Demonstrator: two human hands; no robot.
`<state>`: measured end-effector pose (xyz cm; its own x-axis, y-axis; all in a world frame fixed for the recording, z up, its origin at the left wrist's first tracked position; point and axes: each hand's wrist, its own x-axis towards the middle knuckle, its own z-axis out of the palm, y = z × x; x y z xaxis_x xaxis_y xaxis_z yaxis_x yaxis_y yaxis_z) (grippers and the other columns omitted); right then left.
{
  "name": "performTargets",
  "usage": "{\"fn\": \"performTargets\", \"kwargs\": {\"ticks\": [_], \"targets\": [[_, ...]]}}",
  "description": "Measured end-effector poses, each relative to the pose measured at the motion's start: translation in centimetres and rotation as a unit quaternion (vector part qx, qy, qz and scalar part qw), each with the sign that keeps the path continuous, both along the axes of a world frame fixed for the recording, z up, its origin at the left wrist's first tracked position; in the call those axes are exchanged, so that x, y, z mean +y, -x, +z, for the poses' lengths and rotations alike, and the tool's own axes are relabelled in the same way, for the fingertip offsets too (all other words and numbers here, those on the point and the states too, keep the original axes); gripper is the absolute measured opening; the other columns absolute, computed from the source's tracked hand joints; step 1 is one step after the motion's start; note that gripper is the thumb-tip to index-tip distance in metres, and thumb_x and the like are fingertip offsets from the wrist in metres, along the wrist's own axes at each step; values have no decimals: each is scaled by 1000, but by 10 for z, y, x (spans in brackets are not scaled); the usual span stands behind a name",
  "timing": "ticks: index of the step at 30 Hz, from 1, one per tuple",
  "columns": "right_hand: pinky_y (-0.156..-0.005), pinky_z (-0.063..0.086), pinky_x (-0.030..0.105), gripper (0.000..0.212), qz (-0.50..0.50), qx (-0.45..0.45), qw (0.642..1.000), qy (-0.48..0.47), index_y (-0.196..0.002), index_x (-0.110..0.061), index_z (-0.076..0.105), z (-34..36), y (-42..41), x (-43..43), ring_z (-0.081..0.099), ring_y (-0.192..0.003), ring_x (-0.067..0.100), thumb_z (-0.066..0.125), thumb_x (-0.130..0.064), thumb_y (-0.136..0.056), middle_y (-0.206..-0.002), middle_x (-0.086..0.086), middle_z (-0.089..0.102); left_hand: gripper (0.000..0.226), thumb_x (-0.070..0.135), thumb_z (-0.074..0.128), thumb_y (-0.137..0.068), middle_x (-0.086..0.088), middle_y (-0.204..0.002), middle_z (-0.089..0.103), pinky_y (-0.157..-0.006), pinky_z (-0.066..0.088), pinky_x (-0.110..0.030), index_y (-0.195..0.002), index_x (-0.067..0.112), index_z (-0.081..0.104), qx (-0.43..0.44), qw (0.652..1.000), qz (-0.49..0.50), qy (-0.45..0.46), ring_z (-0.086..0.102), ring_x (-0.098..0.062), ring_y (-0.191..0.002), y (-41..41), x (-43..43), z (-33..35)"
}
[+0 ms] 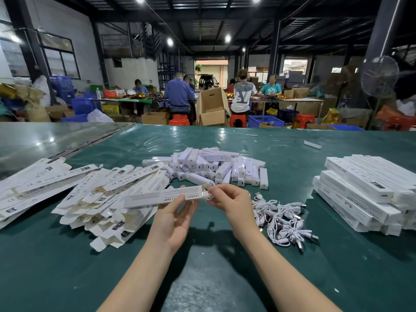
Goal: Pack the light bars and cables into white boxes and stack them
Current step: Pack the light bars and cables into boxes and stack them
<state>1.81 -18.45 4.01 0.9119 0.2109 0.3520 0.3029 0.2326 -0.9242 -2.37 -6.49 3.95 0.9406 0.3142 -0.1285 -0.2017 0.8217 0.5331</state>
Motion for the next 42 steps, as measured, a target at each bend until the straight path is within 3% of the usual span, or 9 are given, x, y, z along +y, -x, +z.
{"fn": "performTargets", "kwargs": {"ticks": [7, 11, 18, 23, 27, 30, 33, 38, 42], "targets": [[-66, 52, 14, 25, 16, 5, 1000, -19, -66, -10, 67, 2, 1, 0, 61, -61, -1, 58, 4, -85, -59, -8, 67, 18, -9, 42, -90, -12, -73, 69, -61, 59, -31, -91, 0, 58, -18, 1000, -9, -24, 68, -21, -66, 0, 1, -2], [-62, 48, 13, 23, 17, 7, 999, -29, -66, -10, 62, 0, 0, -1, 60, -58, 2, 67, 11, -74, -61, -7, 66, 15, -8, 43, -91, -16, -78, 68, -68, 56, -36, -92, -2, 57, -27, 999, -12, -19, 61, -26, -85, 0, 1, -2], [-61, 51, 15, 24, 28, 34, 999, -25, -68, -10, 67, 0, -3, -3, 62, -58, 4, 70, 14, -68, -60, -5, 68, 16, -7, 43, -90, -14, -72, 70, -69, 57, -36, -88, -2, 58, -37, 999, -20, -12, 66, -26, -81, 0, 4, -5], [-56, 49, 14, 28, -13, 34, 999, 12, -66, -11, 64, 5, -7, -13, 59, -54, 1, 73, 15, -65, -56, -9, 66, 32, -12, 44, -87, -16, -97, 64, -74, 59, -33, -115, 3, 49, -72, 988, -15, -136, 65, -28, -89, -1, 0, -8], [-57, 49, 16, 30, -16, 65, 998, 7, -66, -12, 57, 4, -9, -12, 55, -56, 7, 71, 15, -67, -60, -6, 58, 42, -13, 42, -88, -19, -111, 58, -72, 59, -34, -125, 5, 43, -77, 991, -7, -105, 60, -32, -96, -2, -3, -10], [-58, 50, 16, 36, 19, 112, 993, 23, -54, -12, 58, 2, -10, -10, 56, -60, 15, 65, 20, -67, -58, 2, 60, 36, -15, 42, -88, -18, -117, 56, -75, 58, -33, -118, 4, 45, -72, 989, 12, -125, 58, -35, -101, -2, -4, -12], [-59, 53, 16, 36, 29, 136, 990, 29, -52, -10, 59, 0, -10, -10, 61, -60, 16, 63, 22, -67, -54, 2, 64, 29, -15, 43, -87, -8, -106, 62, -73, 58, -31, -103, 8, 51, -75, 986, 24, -149, 61, -29, -95, 0, -5, -13], [-62, 49, 24, 38, 6, 67, 995, 78, -54, -12, 50, 5, -8, -10, 58, -65, 18, 66, 22, -63, -60, 1, 60, 27, -15, 42, -87, -11, -101, 61, -72, 58, -29, -101, 6, 51, -82, 984, 24, -156, 61, -25, -90, -2, -6, -12], [-62, 46, 19, 37, -12, -5, 993, 119, -52, -15, 53, 10, -3, -8, 57, -60, 9, 72, 14, -64, -62, 1, 63, 24, -13, 43, -87, -17, -98, 58, -68, 58, -26, -103, 3, 51, -86, 985, 22, -146, 60, -27, -89, -2, -3, -10]]}}
